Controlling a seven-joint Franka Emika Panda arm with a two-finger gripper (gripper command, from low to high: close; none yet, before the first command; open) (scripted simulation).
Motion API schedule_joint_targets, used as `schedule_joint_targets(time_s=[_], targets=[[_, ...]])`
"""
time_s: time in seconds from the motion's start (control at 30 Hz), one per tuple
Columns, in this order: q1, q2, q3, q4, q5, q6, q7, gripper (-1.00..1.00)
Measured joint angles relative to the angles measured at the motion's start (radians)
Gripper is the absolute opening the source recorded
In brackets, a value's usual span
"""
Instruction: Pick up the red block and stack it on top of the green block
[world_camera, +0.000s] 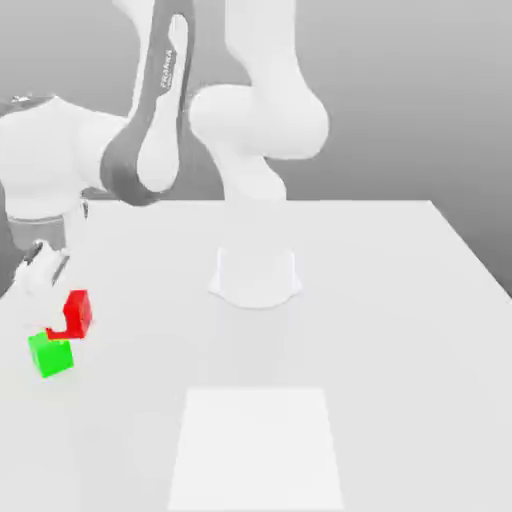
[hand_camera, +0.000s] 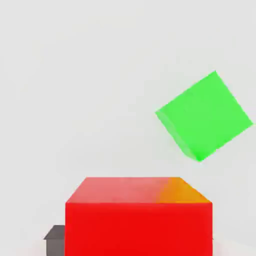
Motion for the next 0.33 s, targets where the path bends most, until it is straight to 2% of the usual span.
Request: schedule_joint_targets(time_s=[0.1,0.2,0.23,0.33], targets=[[-0.020,0.076,-0.017,0.011,0.044,0.063,-0.042,-1.00],[-0.038,0.184,0.023,0.017,0.128,0.160,-0.103,-1.00],[-0.047,0.211,0.036,0.019,0.152,0.185,-0.120,1.00],[-0.047,0.211,0.036,0.019,0.152,0.185,-0.120,1.00]])
